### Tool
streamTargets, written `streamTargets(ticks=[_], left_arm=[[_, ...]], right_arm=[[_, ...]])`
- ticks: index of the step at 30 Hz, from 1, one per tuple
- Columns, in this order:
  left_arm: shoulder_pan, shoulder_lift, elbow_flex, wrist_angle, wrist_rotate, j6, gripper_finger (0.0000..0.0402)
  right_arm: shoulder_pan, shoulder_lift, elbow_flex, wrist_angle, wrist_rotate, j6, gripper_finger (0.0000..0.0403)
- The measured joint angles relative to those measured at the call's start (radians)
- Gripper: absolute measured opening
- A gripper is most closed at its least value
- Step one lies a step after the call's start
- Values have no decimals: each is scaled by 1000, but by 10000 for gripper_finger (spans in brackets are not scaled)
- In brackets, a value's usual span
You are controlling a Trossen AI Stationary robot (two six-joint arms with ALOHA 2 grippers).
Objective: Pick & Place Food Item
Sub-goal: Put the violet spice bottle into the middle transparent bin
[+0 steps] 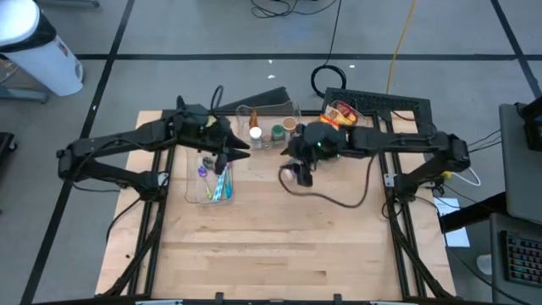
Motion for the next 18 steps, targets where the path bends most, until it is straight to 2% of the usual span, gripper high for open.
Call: streamTargets(ticks=[5,7,11,14,18], left_arm=[[0,52,0,33,0,-31,152],[0,70,0,72,3,-33,152],[0,95,0,112,3,-34,152],[0,109,0,115,4,-47,152],[0,112,0,129,3,-58,152]], right_arm=[[-91,30,25,-74,-199,72,211],[-112,41,25,-120,-241,56,219],[-115,67,25,-207,-228,-95,235],[-101,84,25,-237,-161,-206,244],[-90,144,26,-249,-140,-277,247]])
